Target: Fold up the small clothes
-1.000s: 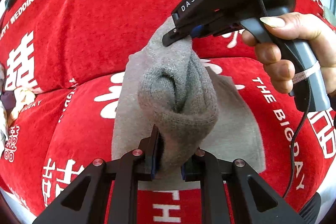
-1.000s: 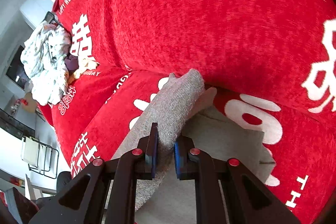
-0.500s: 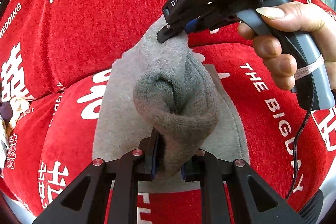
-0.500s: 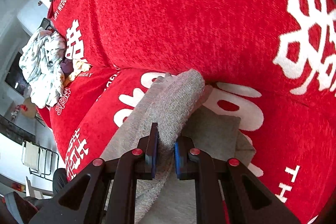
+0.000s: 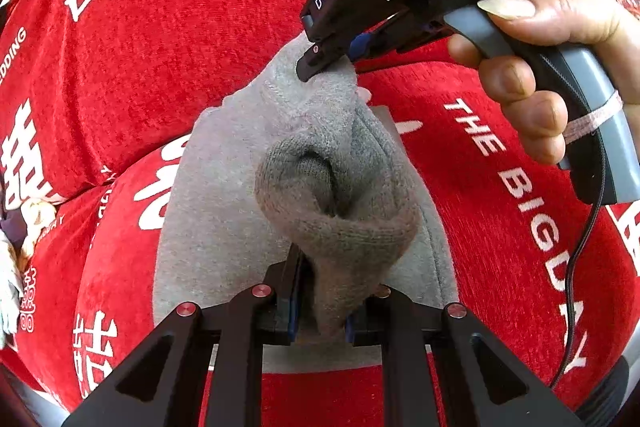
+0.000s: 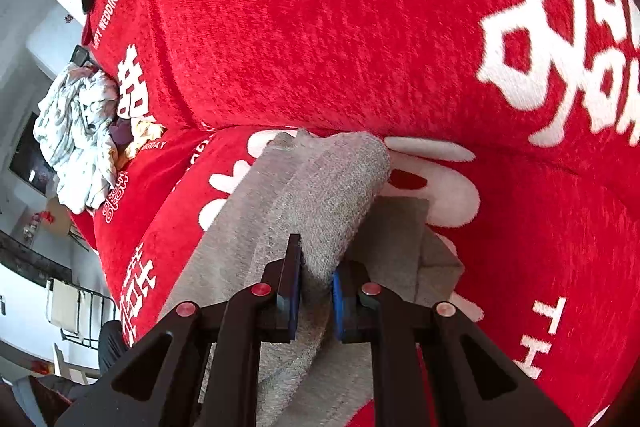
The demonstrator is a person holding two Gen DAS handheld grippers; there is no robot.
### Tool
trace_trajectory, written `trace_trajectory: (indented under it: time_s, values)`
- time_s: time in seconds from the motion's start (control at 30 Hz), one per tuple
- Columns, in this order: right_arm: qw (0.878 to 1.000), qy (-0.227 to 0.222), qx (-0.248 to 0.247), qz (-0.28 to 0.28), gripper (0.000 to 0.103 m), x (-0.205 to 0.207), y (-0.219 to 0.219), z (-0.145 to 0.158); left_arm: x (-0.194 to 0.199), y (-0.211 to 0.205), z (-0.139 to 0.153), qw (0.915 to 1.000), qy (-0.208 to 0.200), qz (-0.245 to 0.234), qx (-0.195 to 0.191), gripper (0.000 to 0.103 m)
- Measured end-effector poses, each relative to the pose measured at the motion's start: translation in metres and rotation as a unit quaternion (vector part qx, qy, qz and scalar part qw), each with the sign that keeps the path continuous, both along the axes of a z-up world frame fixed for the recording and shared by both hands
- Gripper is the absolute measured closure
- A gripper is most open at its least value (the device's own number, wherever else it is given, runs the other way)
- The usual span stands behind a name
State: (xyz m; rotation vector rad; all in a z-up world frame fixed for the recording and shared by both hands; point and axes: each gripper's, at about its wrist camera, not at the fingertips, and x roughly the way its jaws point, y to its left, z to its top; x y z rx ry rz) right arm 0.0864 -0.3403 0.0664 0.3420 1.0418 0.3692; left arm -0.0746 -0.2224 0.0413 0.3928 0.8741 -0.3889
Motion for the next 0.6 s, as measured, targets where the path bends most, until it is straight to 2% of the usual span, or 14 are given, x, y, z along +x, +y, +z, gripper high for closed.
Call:
trace_trajectory:
  time_s: [0.37, 0.6]
  values:
    - [0.999, 0.013, 0.030, -0.034, 0.089, -0.012, -0.024, -0.037, -0.010, -0.012, -0.012, 0.9996, -0.007, -0.017, 0.022, 0.086]
    - [0.996, 0.009, 0.070, -0.063, 0.089, -0.021, -0.038, -0.051, -0.015, -0.015, -0.014, 0.9990, -0.015, -0.022, 0.034, 0.086]
